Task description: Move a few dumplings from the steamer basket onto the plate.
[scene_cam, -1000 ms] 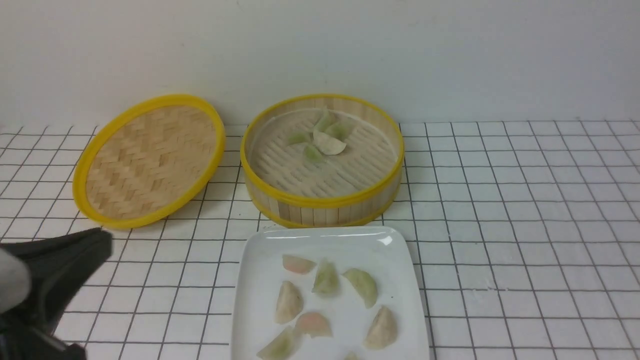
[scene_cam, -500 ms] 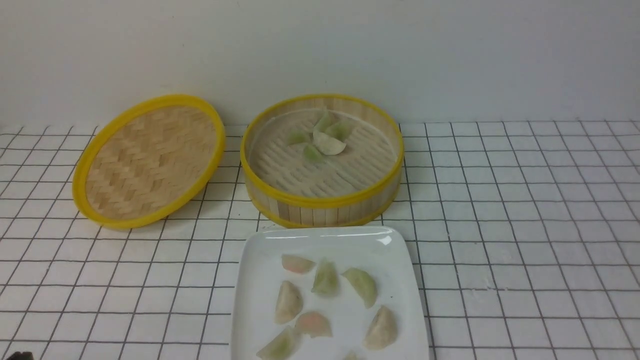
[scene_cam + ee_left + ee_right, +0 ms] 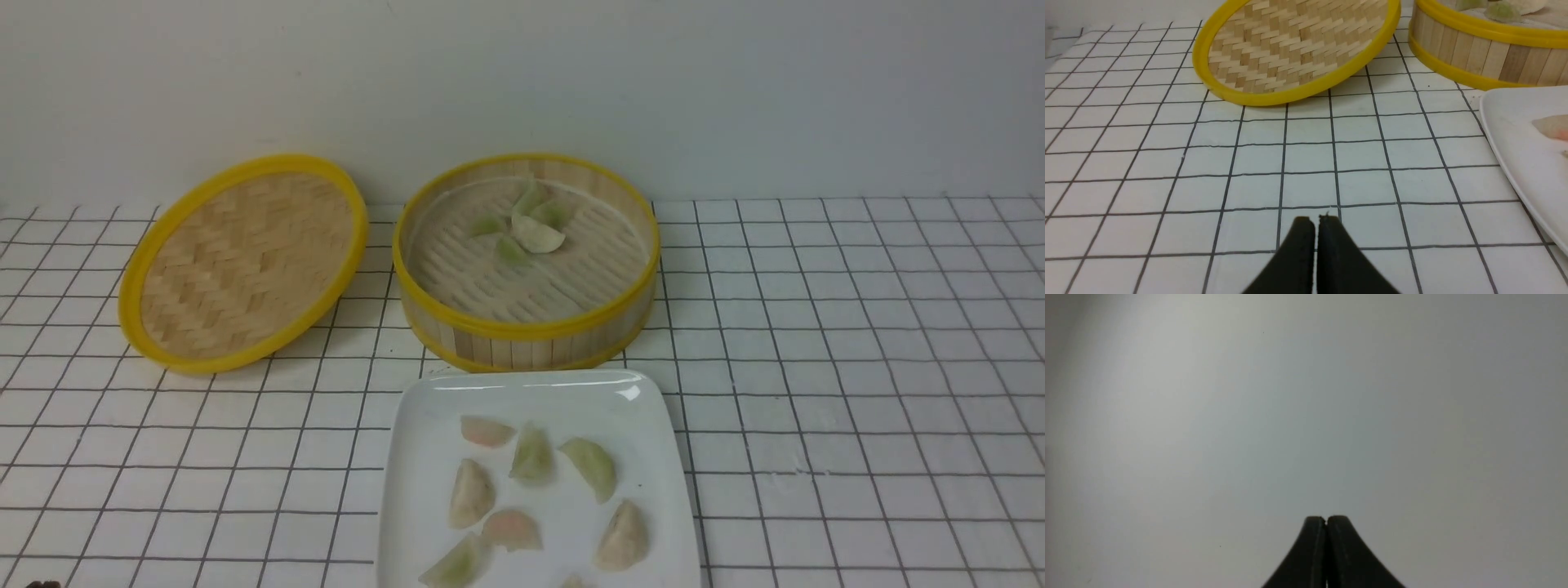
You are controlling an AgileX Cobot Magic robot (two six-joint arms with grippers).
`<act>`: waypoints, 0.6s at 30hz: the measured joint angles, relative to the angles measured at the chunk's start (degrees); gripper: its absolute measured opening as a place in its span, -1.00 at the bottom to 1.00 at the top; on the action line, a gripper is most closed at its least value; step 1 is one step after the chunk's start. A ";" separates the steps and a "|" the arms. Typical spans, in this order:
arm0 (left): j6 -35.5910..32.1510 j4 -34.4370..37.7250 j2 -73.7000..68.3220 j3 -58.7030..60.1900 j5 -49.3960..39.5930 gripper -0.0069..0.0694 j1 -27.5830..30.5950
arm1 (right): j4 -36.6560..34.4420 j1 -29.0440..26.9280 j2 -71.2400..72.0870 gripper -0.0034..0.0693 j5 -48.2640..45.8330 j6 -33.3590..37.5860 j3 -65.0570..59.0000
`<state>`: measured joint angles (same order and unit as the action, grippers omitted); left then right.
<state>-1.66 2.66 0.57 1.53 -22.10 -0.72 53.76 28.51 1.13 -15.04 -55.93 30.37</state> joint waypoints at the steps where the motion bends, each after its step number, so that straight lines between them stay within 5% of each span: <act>1: 0.00 0.00 0.00 0.00 0.00 -0.83 0.00 | 0.00 0.00 0.00 -0.94 0.00 0.00 0.00; 14: 0.00 0.00 0.00 0.00 0.00 -0.83 0.00 | 0.00 0.00 0.00 -0.94 0.00 0.00 0.00; 18: 0.00 0.00 0.00 0.00 0.00 -0.83 0.00 | -4.73 0.00 0.00 -0.94 -0.35 2.91 0.00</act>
<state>-1.66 2.66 0.57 1.53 -22.10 -0.72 49.04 28.51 1.13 -15.39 -53.02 30.37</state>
